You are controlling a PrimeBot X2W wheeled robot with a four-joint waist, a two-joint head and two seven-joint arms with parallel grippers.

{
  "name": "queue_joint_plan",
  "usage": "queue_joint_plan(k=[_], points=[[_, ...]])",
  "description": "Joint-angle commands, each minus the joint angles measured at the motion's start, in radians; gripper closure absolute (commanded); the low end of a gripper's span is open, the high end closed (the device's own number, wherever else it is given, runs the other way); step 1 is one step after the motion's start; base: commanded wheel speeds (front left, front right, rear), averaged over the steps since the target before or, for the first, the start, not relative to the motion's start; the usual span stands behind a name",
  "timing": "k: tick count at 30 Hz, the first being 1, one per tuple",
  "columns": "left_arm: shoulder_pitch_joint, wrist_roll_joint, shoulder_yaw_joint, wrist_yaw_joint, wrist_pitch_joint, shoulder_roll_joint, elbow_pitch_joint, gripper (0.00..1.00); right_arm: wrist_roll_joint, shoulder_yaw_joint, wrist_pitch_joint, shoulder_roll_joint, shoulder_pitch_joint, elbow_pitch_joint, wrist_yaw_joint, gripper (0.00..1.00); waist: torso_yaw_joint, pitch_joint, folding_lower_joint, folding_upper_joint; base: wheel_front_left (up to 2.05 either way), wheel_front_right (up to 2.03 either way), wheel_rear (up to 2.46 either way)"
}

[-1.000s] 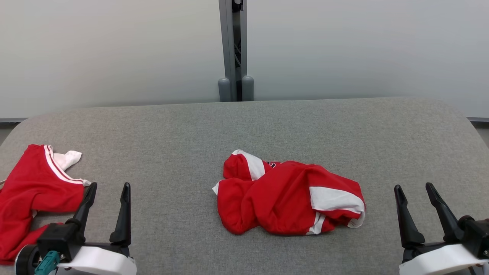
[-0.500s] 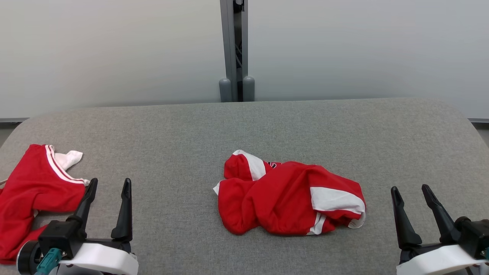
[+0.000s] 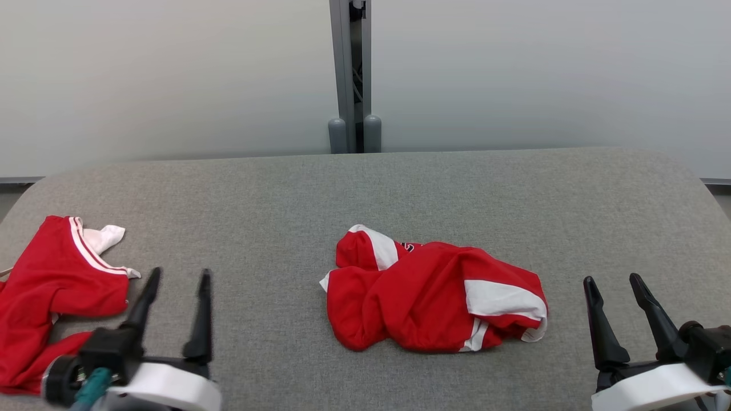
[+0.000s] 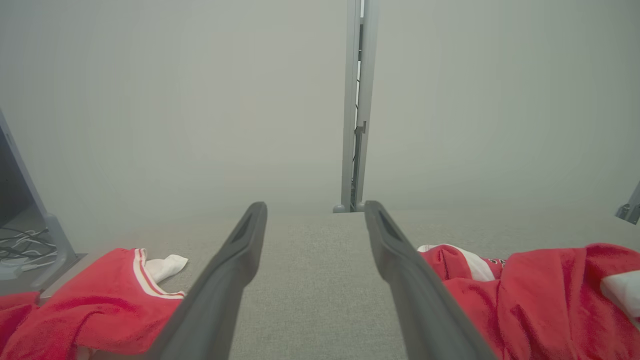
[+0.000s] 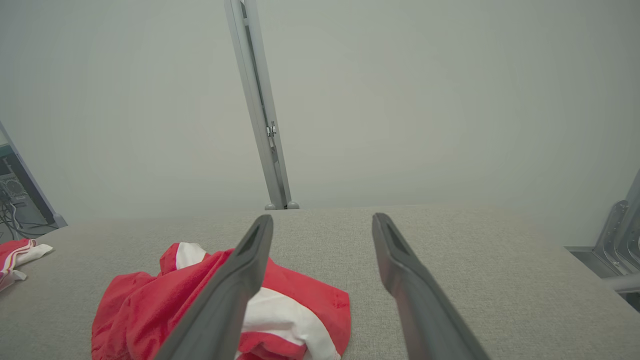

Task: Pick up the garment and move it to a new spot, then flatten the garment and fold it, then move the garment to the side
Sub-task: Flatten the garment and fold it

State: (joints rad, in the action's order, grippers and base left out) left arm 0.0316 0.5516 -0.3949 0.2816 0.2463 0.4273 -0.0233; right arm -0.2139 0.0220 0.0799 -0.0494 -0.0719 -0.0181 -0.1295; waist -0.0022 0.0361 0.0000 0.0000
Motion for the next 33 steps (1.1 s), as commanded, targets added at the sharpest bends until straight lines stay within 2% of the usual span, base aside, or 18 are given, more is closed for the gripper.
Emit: queue_joint_plan(k=[1, 5, 9, 15, 18, 28, 31, 32, 33], points=[[0.032, -0.012, -0.024, -0.018, -0.012, -0.008, 0.009, 0.0, -0.005, 0.0, 0.005, -0.003, 0.001, 0.0, -0.002, 0.0, 0.002, -0.003, 0.0, 0.0, 0.0, 0.0, 0.0], [0.074, -0.036, -0.154, -0.083, -0.091, -0.059, -0.001, 0.0, 0.0, -0.014, -0.001, -0.003, 0.016, -0.005, -0.002, 0.0, -0.012, -0.019, 0.0, 0.0, 0.0, 0.0, 0.0], [0.109, -0.035, -0.272, -0.143, -0.145, -0.149, -0.067, 0.0, -0.004, -0.022, -0.001, -0.004, 0.025, -0.002, -0.002, 0.0, -0.046, -0.037, 0.0, 0.0, 0.0, 0.0, 0.0], [0.155, -0.012, -0.37, -0.216, -0.199, -0.255, -0.221, 0.0, -0.012, -0.034, 0.014, -0.004, 0.05, 0.002, -0.002, 0.0, -0.118, -0.09, 0.0, 0.0, 0.0, 0.0, 0.0], [0.183, 0.004, -0.369, -0.224, -0.205, -0.288, -0.305, 0.0, -0.019, -0.038, 0.024, -0.004, 0.065, 0.01, -0.002, 0.0, -0.159, -0.123, 0.0, 0.0, 0.0, 0.0, 0.0], [0.25, 0.086, -0.267, -0.211, -0.155, -0.312, -0.485, 0.0, -0.042, -0.034, 0.062, -0.003, 0.095, 0.051, -0.002, 0.0, -0.235, -0.192, 0.0, 0.0, 0.0, 0.0, 0.0], [0.264, 0.109, -0.258, -0.24, -0.15, -0.322, -0.517, 0.0, -0.047, -0.037, 0.071, -0.004, 0.108, 0.058, -0.002, 0.0, -0.24, -0.2, 0.0, 0.0, 0.0, 0.0, 0.0], [0.273, 0.105, -0.262, -0.247, -0.15, -0.322, -0.523, 0.19, -0.048, -0.038, 0.074, -0.004, 0.111, 0.061, -0.002, 0.0, -0.241, -0.203, 0.0, 0.0, 0.0, 0.0, 0.0], [0.278, 0.104, -0.268, -0.256, -0.149, -0.323, -0.526, 0.76, -0.05, -0.039, 0.077, -0.004, 0.112, 0.064, -0.002, 0.0, -0.24, -0.206, 0.0, 0.0, 0.0, 0.0, 0.0]])
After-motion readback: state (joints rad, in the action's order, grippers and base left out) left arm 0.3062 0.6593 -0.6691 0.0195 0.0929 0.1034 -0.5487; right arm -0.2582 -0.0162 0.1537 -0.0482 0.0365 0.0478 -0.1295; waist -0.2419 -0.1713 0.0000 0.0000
